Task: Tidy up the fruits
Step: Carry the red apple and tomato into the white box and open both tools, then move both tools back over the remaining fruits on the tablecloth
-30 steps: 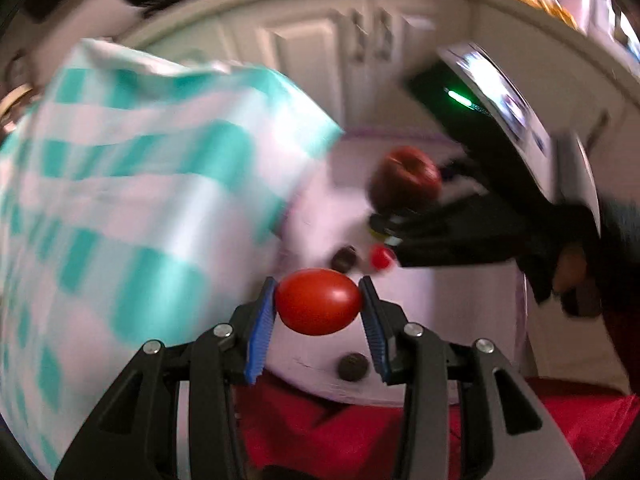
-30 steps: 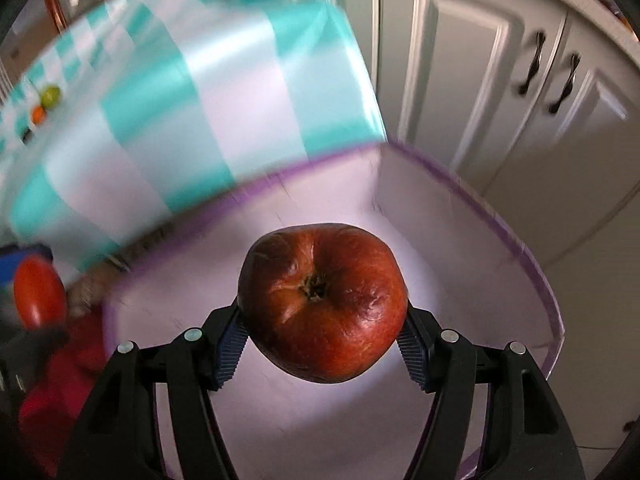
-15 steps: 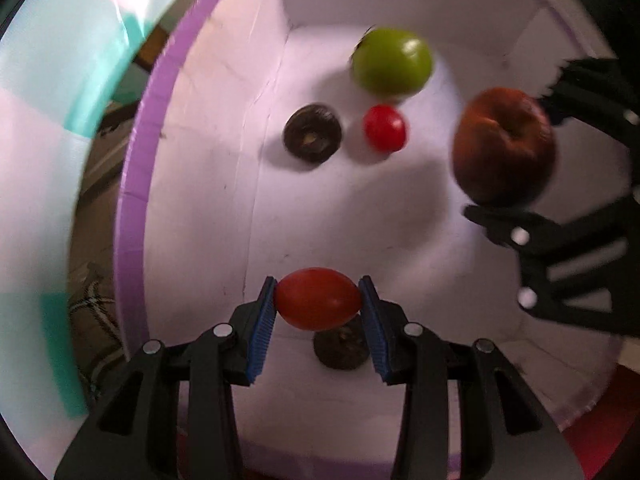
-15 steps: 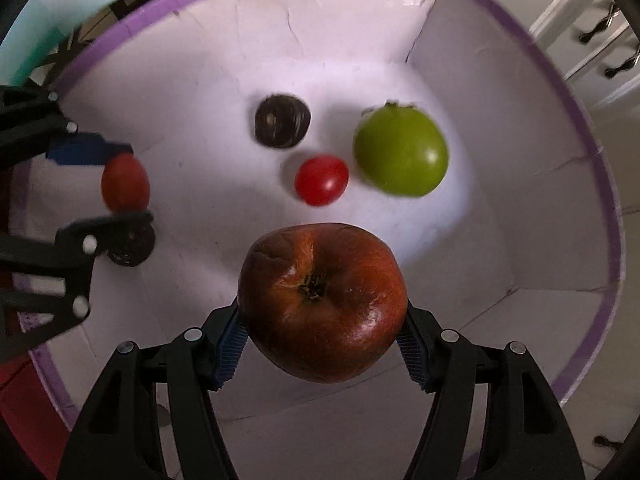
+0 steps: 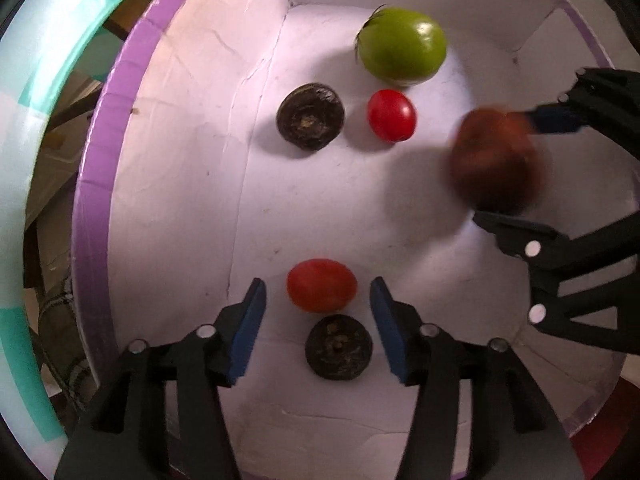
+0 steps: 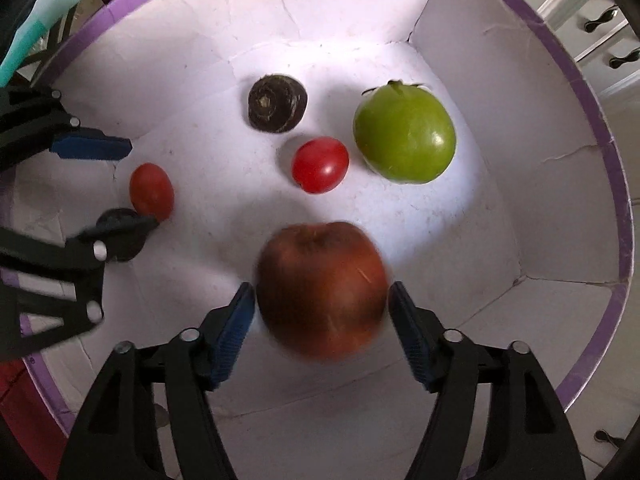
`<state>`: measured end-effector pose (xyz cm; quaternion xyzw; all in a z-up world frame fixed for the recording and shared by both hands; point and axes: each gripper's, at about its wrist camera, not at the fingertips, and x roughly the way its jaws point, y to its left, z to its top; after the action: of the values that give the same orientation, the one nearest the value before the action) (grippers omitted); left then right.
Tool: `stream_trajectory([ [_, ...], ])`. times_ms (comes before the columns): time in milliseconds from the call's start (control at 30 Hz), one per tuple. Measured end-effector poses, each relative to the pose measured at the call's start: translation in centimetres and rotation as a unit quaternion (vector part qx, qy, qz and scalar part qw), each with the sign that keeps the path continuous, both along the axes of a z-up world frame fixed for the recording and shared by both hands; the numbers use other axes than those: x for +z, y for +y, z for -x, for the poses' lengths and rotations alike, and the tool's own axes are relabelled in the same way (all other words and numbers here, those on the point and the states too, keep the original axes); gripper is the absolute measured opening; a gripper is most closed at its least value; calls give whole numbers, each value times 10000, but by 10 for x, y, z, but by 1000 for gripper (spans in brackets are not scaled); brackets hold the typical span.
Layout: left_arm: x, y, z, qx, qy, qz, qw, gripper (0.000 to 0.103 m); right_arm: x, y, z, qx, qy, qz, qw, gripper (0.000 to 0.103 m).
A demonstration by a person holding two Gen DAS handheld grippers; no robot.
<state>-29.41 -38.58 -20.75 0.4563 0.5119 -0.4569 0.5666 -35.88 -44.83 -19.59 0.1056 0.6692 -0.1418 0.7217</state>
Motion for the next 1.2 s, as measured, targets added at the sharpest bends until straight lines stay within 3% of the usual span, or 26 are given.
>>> stream_trajectory([
  [100,19,7,2,-94,-154,373,9991,62,5,-3,0,-42,-21,33,10000,79],
  [200,49,18,3,-119,-392,990,9942,78,24,-10,0,-113,-105,219,9996,79],
  [300,93,33,6,-143,-496,1804,9822,78,70,-22,1,-306,-621,516,9963,79],
  [400,149,56,12,-27,-701,2761,9586,85,124,-29,-1,-603,-1384,915,9843,86],
  [433,170,70,8,51,-892,3122,9458,88,149,-27,-6,-713,-1760,1061,9761,87],
  [533,215,110,-18,573,-1616,3710,9127,98,193,-6,-20,-679,-2665,1075,9554,88],
  [600,232,136,-46,1047,-1878,3879,8963,98,210,9,-31,-554,-3134,887,9438,88],
  [667,247,172,-87,1844,-2078,3998,8735,101,224,39,-45,-312,-3446,650,9360,88],
  [767,263,231,-138,3105,-2192,3955,8361,101,228,87,-74,205,-3541,428,9340,88],
  [833,261,266,-182,3885,-2172,3893,8064,101,226,121,-102,659,-3382,451,9377,88],
  [900,260,308,-210,4496,-2113,3914,7747,101,226,151,-122,951,-3363,471,9358,88],
  [933,253,324,-232,4886,-2099,3852,7542,101,226,160,-135,1094,-3383,438,9336,88],
  [1000,248,354,-260,5413,-2075,3724,7247,101,228,183,-166,1335,-3428,377,9291,88],
  [1033,246,372,-284,5793,-2053,3646,6995,101,228,193,-188,1425,-3415,345,9284,88],
  [1100,249,399,-313,6178,-2035,3575,6701,101,224,205,-216,1495,-3431,230,9270,88],
  [1200,253,422,-346,6438,-2195,3536,6421,101,221,224,-266,1574,-3485,-63,9240,88],
])
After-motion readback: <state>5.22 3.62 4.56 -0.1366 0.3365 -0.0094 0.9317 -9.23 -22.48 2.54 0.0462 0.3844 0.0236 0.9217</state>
